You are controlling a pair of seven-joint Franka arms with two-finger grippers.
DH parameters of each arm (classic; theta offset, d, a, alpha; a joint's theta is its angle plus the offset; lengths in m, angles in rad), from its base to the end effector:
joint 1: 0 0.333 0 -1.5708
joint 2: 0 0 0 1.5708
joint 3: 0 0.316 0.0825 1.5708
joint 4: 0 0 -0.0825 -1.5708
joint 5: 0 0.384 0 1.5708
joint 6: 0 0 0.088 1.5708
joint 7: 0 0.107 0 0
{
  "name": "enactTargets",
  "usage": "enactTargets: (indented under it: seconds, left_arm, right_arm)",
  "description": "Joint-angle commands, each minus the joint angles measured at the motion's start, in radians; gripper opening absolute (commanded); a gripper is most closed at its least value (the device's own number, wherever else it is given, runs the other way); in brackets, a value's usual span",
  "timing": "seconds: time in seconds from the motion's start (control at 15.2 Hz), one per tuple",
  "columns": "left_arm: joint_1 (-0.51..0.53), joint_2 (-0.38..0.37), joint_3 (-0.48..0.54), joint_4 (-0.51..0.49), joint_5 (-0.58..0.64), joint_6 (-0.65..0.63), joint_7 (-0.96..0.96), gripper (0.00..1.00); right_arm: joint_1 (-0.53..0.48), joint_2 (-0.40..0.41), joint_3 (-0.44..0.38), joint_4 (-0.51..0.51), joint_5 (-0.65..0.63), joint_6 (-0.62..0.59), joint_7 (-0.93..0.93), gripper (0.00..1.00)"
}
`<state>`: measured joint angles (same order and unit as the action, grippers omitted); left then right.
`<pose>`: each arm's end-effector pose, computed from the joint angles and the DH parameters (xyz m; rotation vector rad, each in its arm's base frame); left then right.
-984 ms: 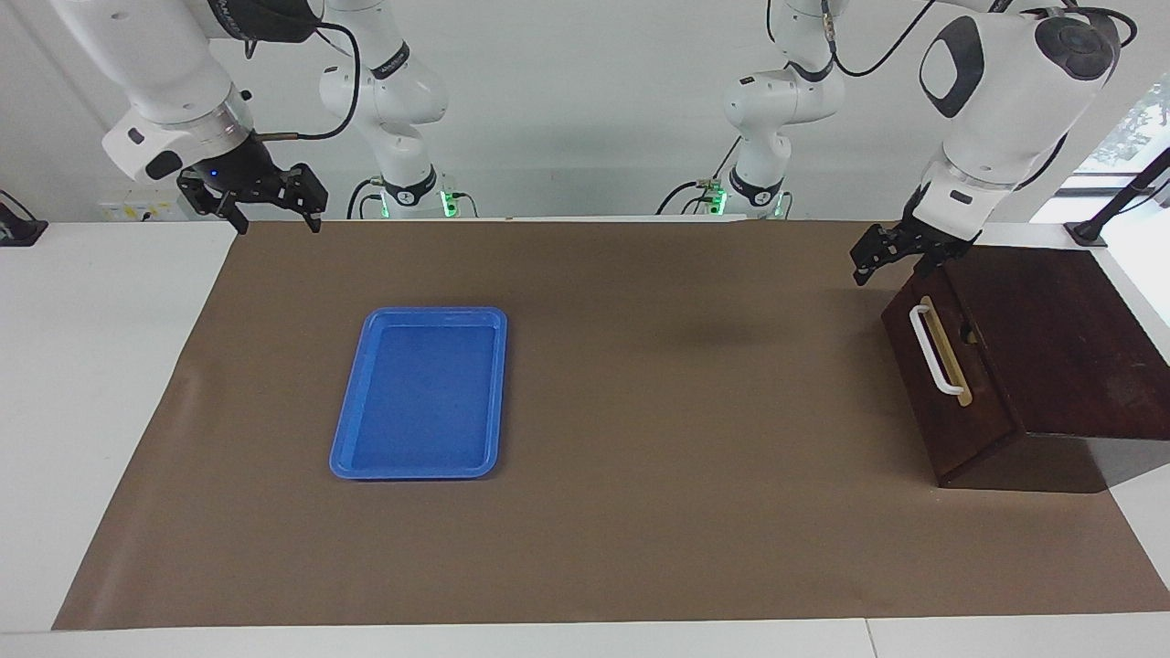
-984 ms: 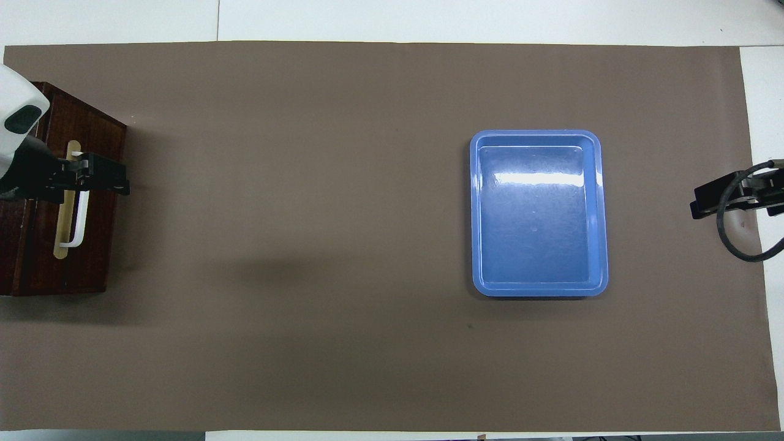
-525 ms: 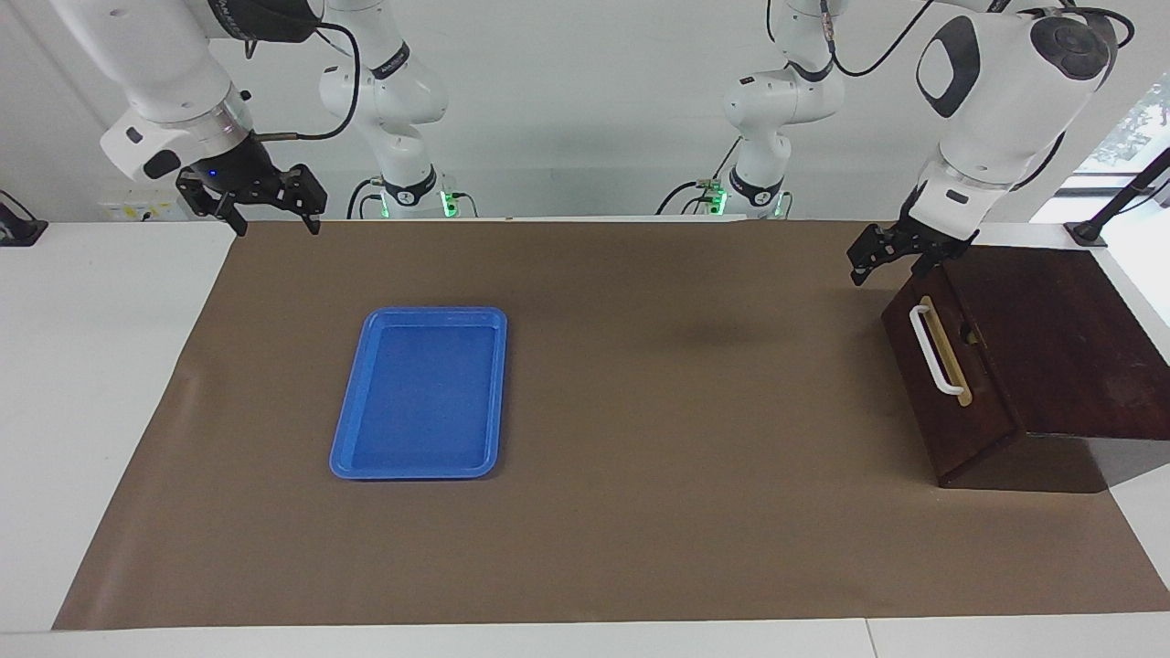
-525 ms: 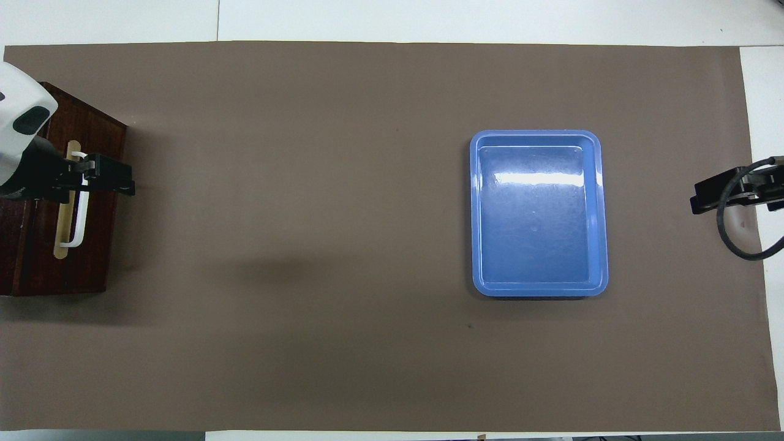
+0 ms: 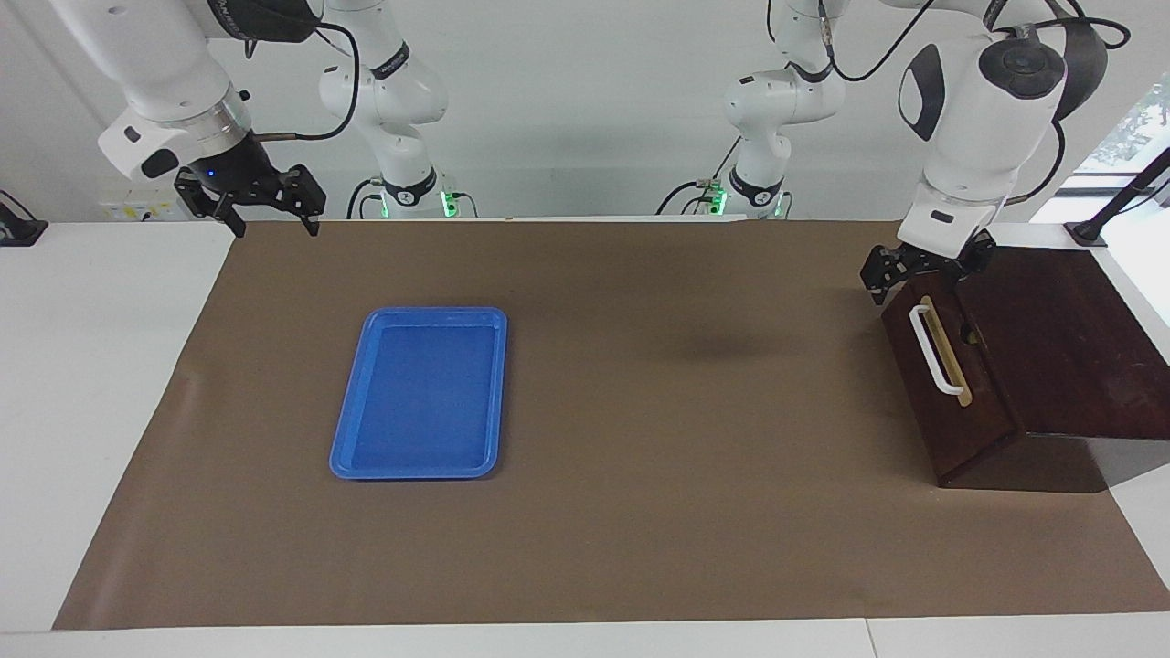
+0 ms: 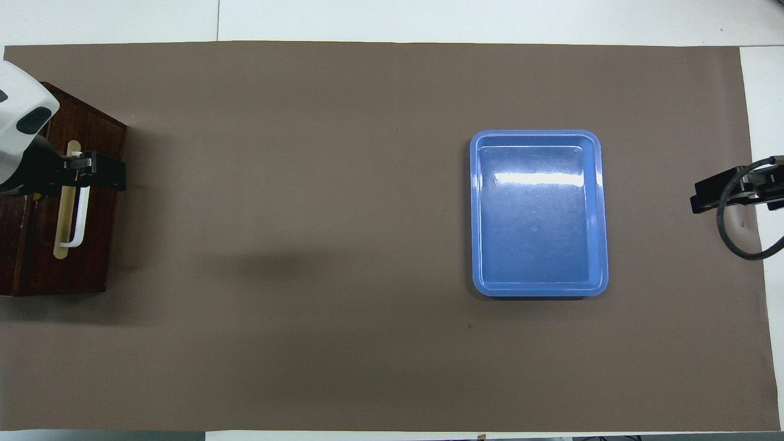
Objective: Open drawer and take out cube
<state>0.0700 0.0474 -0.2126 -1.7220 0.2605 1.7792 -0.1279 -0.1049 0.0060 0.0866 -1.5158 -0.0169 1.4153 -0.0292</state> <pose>0.5771 -0.0581 0.5470 -2.8979 0.0974 -0.0641 0.5399 -0.0121 0.6340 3.1233 0.0144 -0.1670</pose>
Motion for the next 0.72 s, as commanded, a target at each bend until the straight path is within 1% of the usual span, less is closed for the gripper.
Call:
enactTargets:
  seconds: [0.0,0.13,0.33,0.46,0.66]
  left_arm:
    - [-0.019,0.029,0.006,-0.056,0.119,0.063,-0.006,1.00]
    - [-0.025,0.035,0.007,-0.112,0.181,0.123,-0.016,1.00]
    - [-0.026,0.080,0.007,-0.134,0.272,0.155,-0.070,1.00]
    - [-0.013,0.080,0.007,-0.162,0.278,0.209,-0.076,1.00]
    - [-0.009,0.083,0.010,-0.197,0.310,0.246,-0.079,1.00]
  right_arm:
    - [-0.010,-0.015,0.005,-0.017,0.012,0.033,-0.011,1.00]
    - [-0.009,-0.015,0.005,-0.017,0.012,0.034,-0.011,1.00]
    - [-0.009,-0.017,0.005,-0.020,0.012,0.034,-0.009,1.00]
    - [-0.009,-0.017,0.005,-0.020,0.014,0.034,-0.006,1.00]
    - [-0.015,-0.015,0.005,-0.018,0.014,0.040,-0.008,1.00]
